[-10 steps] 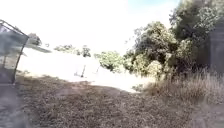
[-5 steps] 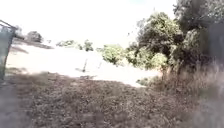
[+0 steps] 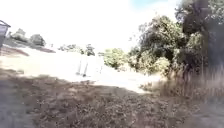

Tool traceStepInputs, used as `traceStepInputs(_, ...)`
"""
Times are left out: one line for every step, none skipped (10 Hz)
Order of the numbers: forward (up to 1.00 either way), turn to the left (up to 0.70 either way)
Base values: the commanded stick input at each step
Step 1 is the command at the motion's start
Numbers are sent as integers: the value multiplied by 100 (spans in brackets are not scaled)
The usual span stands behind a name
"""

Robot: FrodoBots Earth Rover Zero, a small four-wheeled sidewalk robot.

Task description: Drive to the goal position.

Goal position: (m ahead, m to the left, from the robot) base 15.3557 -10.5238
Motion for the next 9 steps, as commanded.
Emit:
traceStepInputs(70,0)
traceStepInputs(70,0)
traceStepInputs(70,0)
traceStepInputs(70,0)
traceStepInputs(70,0)
traceStepInputs(70,-9)
traceStepInputs(70,-31)
traceStepInputs(70,-17)
traceStepInputs(70,0)
